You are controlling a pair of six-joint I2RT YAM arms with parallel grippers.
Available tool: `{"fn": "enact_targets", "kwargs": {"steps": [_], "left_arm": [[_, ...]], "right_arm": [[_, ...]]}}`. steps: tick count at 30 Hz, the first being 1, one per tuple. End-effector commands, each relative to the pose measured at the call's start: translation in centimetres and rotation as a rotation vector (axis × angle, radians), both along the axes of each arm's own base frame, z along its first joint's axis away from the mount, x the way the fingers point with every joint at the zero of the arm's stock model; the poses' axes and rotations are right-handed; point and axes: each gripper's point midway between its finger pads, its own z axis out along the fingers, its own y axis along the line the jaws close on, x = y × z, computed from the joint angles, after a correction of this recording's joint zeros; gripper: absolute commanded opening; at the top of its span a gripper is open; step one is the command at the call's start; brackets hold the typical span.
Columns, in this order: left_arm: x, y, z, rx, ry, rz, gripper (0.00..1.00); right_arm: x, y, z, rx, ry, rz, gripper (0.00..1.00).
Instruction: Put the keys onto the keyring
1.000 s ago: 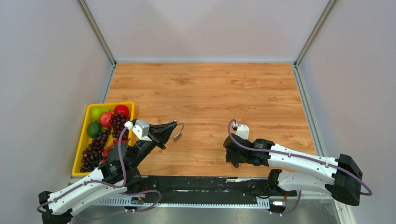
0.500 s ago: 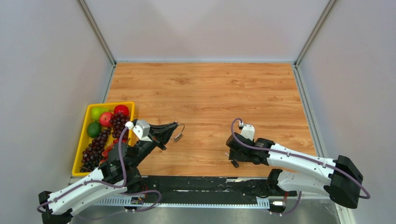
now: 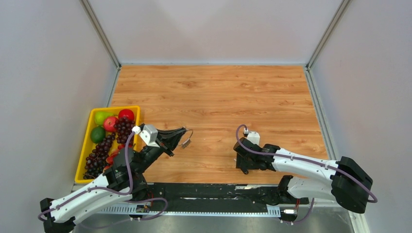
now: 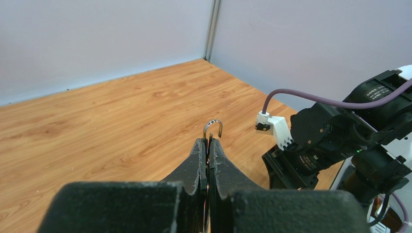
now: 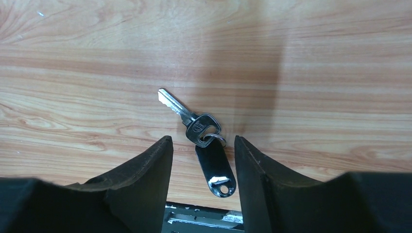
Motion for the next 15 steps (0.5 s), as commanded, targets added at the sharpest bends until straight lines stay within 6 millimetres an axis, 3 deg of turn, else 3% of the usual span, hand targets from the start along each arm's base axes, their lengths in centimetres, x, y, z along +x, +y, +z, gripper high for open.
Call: {"fn": "enact_targets", "kwargs": {"steps": [1, 8, 13, 15], "left_arm": [[-0.4, -0.3, 2.0, -0.053, -0.023, -0.027, 0.00], [-0.4, -0.3, 1.9, -0.049, -0.022, -0.028, 0.00], [-0.3, -0.3, 1.9, -0.045, -0.020, -0.026, 0.00], [-0.3, -0.3, 1.9, -0.045, -0.019, -0.024, 0.00]], "right_arm": [[-0.1, 1.3, -0.4, 0.047, 0.015, 0.040, 0.50], [-0.2, 1.6, -1.1, 0.022, 0.041, 0.065, 0.30], [0.3, 2.5, -0.3, 0.033, 0.030, 0.081, 0.00], [0.8, 3.1, 0.5, 0.051, 0.006, 0.086, 0.00]]}}
